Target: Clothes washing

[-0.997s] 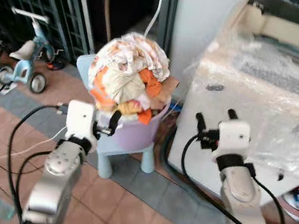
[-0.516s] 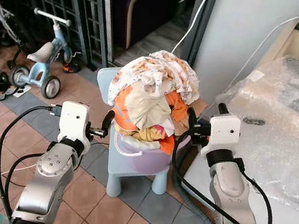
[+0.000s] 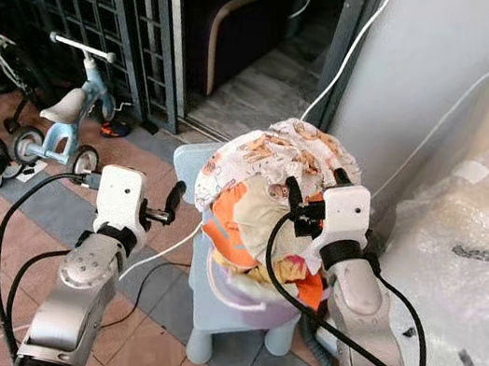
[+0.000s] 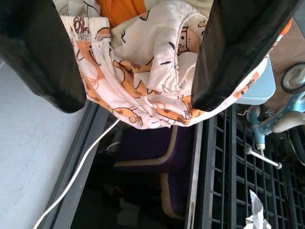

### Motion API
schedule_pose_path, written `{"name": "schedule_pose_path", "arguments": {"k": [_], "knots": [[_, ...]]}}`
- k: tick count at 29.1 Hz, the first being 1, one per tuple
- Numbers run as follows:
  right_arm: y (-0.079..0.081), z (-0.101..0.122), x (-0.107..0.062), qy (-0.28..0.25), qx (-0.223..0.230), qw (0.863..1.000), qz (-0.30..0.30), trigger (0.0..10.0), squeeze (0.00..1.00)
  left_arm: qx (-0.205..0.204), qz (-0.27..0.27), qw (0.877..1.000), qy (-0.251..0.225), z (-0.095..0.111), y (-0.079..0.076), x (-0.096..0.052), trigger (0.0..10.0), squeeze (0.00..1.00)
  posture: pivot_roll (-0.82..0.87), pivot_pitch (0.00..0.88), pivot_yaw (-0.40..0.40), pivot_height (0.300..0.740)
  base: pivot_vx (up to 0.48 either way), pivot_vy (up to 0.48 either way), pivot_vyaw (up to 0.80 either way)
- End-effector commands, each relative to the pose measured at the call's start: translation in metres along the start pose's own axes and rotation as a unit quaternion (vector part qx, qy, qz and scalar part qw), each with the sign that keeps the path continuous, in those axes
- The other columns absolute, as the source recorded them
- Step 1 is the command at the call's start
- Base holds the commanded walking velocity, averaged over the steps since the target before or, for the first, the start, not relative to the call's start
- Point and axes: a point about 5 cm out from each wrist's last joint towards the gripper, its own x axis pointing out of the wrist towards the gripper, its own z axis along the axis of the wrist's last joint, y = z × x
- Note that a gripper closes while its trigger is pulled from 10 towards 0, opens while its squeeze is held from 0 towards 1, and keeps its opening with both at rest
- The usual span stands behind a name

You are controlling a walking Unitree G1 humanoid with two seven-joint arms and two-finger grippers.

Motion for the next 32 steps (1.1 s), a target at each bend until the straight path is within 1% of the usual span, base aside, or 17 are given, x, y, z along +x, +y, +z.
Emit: {"name": "schedule_pose_path", "arguments": {"k": [1,4,7,8,13,16,18,24,29,32], "knots": [[-0.002,-0.006,0.004,0.021,-0.014,1.0,0.003,10.0,0.0,0.008,-0.003,1.0,0.001,0.0,-0.005,-0.001,10.0,0.0,-0.06,0.026,0.022,0.74,0.0,0.0,0.0],[-0.003,-0.009,0.009,0.032,-0.018,0.999,0.007,10.0,0.0,0.01,-0.005,1.0,0.002,-0.001,-0.007,-0.002,10.0,0.0,-0.05,0.026,0.018,0.74,0.0,0.0,0.0],[-0.008,-0.016,0.016,0.058,-0.025,0.998,-0.005,10.0,0.0,0.021,-0.005,1.0,-0.001,0.0,-0.008,-0.002,10.0,0.0,-0.05,0.021,0.009,0.74,0.0,0.0,0.0],[-0.011,-0.017,0.022,0.064,-0.03,0.997,-0.005,10.0,0.0,0.025,-0.001,1.0,-0.005,0.001,-0.007,-0.002,10.0,0.0,-0.04,0.021,0.005,0.74,0.0,0.0,0.0],[-0.014,-0.015,0.032,0.064,-0.044,0.997,0.002,10.0,0.0,0.022,0.002,1.0,-0.008,0.002,-0.007,-0.002,10.0,0.0,-0.04,0.022,0.001,0.74,0.0,-0.443,0.0],[-0.014,-0.015,0.035,0.061,-0.053,0.997,0.007,10.0,0.0,0.022,0.002,1.0,-0.007,0.001,-0.007,-0.004,10.0,0.0,-0.04,0.021,-0.001,0.74,0.0,-0.446,0.0],[-0.012,-0.014,0.036,0.056,-0.056,0.997,0.02,10.0,0.0,0.02,0.006,1.0,-0.004,0.0,-0.005,-0.004,10.0,0.0,-0.04,0.021,-0.001,0.74,0.0,-0.392,0.2],[-0.012,-0.018,0.034,0.059,-0.055,0.997,0.021,10.0,0.0,0.013,0.008,1.0,-0.007,0.0,-0.008,-0.003,10.0,0.0,-0.05,0.02,-0.002,0.74,0.0,0.0,0.74],[-0.015,-0.019,0.037,0.065,-0.058,0.996,0.026,10.0,0.0,0.011,0.007,1.0,-0.007,0.0,-0.008,-0.003,10.0,0.0,-0.05,0.019,-0.002,0.74,0.0,0.0,0.0],[-0.018,-0.022,0.044,0.083,-0.075,0.993,0.031,10.0,0.0,0.011,0.009,1.0,-0.006,0.0,-0.008,-0.003,10.0,0.0,-0.04,0.022,-0.004,0.74,0.0,0.0,0.0]]}}
